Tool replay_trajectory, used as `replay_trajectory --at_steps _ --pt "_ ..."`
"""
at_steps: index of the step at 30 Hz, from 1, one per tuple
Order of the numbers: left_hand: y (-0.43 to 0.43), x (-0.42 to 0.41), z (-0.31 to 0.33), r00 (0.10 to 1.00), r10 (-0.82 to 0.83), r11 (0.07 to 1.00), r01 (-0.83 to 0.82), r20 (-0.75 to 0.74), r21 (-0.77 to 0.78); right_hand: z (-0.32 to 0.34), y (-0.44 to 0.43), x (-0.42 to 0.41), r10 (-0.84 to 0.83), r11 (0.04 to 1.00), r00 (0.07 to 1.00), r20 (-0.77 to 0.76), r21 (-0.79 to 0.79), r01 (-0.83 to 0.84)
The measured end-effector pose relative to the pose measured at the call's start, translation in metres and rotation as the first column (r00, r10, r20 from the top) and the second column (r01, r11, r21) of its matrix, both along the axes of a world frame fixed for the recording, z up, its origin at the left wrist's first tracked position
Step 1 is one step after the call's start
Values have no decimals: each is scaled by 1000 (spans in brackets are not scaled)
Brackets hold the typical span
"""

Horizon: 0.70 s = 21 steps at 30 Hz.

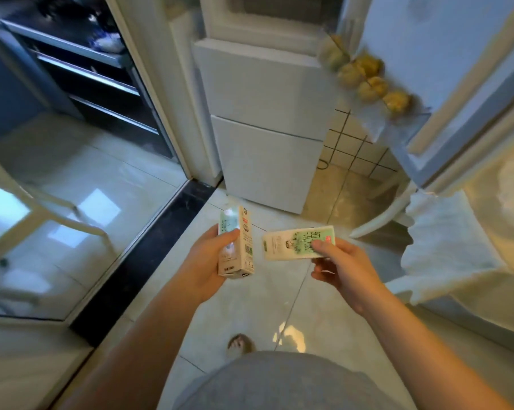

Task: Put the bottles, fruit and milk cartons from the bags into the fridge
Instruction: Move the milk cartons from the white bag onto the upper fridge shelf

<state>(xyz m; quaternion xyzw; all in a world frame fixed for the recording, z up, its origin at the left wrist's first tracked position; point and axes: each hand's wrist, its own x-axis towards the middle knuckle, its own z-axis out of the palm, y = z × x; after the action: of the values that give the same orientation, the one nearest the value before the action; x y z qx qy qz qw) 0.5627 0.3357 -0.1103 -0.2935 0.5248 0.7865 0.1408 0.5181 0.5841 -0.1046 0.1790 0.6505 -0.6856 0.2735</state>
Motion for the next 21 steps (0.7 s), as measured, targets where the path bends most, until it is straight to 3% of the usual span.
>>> replay_trajectory --at_steps 11,21 --pt "-108 -47 17 981 -4 992 -21 -196 -125 37 -140 -60 -11 1000 996 -93 -18 9" --pt "-136 -177 63 928 -65 975 -19 -367 -221 81 -207 -188 0 1000 978 -208 -23 -5"
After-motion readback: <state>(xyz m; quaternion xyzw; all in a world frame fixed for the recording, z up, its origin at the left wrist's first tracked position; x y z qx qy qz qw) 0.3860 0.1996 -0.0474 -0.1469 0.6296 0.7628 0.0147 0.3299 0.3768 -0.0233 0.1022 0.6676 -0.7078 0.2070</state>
